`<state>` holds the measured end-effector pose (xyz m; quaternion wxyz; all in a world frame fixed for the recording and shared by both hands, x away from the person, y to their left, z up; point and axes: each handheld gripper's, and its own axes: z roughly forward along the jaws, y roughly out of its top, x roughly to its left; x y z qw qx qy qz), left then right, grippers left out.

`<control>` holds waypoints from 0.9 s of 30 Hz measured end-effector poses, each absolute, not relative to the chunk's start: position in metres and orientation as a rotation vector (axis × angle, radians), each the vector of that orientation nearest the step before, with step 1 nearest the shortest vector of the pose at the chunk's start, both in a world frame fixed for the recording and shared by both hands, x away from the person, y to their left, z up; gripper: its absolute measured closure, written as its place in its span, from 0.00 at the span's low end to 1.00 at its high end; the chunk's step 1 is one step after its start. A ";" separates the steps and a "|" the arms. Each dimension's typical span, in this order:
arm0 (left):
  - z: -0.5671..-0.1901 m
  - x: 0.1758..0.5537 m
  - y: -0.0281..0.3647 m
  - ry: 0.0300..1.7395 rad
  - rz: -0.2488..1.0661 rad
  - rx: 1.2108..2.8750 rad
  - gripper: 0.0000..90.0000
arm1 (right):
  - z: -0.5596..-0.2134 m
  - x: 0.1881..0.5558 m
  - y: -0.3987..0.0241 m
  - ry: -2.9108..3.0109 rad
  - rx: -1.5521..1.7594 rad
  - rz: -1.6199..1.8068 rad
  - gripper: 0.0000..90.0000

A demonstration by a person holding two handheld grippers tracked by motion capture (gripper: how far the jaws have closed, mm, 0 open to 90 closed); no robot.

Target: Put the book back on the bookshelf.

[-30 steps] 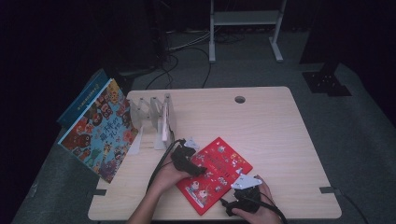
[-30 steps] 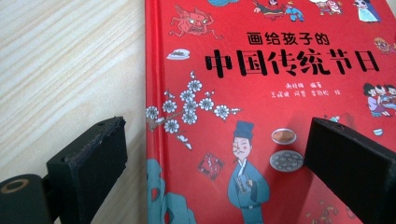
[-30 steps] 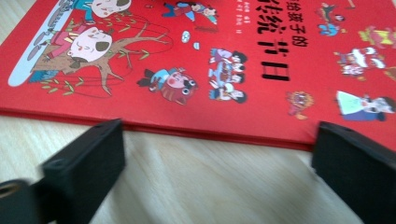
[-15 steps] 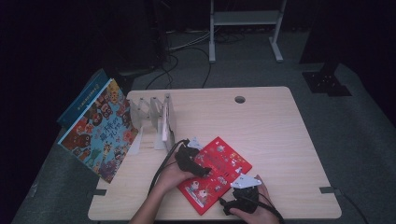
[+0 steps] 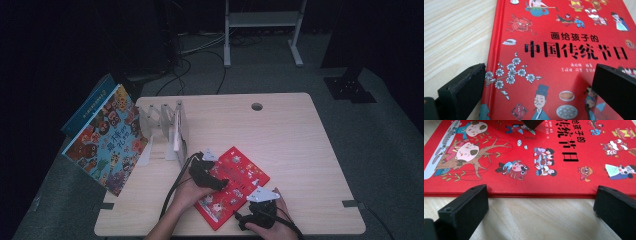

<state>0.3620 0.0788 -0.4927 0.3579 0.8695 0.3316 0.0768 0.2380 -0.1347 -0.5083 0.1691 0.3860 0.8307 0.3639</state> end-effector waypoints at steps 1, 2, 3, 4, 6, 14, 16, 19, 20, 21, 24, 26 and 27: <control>-0.493 0.362 0.078 0.867 0.204 2.239 0.00 | -0.508 0.238 -0.135 2.360 1.099 1.035 0.00; -0.493 0.362 0.078 0.870 0.205 2.237 0.00 | -0.508 0.238 -0.135 2.360 1.100 1.035 0.00; -0.493 0.361 0.077 0.880 0.209 2.237 0.00 | -0.508 0.238 -0.134 2.360 1.101 1.035 0.00; -0.493 0.361 0.077 0.882 0.210 2.237 0.00 | -0.508 0.238 -0.134 2.359 1.099 1.035 0.00; -0.492 0.362 0.076 0.881 0.209 2.242 0.00 | -0.508 0.238 -0.134 2.359 1.100 1.035 0.00; -0.491 0.364 0.077 0.857 0.188 2.270 0.00 | -0.508 0.238 -0.134 2.359 1.102 1.034 0.00; -0.491 0.364 0.076 0.858 0.188 2.269 0.00 | -0.508 0.238 -0.134 2.360 1.103 1.034 0.00; -0.490 0.364 0.076 0.859 0.186 2.271 0.00 | -0.508 0.238 -0.134 2.360 1.103 1.033 0.00; -0.490 0.365 0.076 0.858 0.183 2.273 0.00 | -0.508 0.238 -0.134 2.361 1.103 1.032 0.00; -0.490 0.365 0.076 0.857 0.184 2.275 0.00 | -0.508 0.238 -0.134 2.360 1.103 1.033 0.00; -0.489 0.365 0.076 0.851 0.177 2.285 0.00 | -0.508 0.238 -0.134 2.361 1.103 1.032 0.00; -0.489 0.366 0.077 0.854 0.167 2.284 0.00 | -0.508 0.239 -0.134 2.362 1.102 1.032 0.00; -0.488 0.366 0.077 0.853 0.165 2.283 0.00 | -0.508 0.239 -0.134 2.363 1.101 1.033 0.00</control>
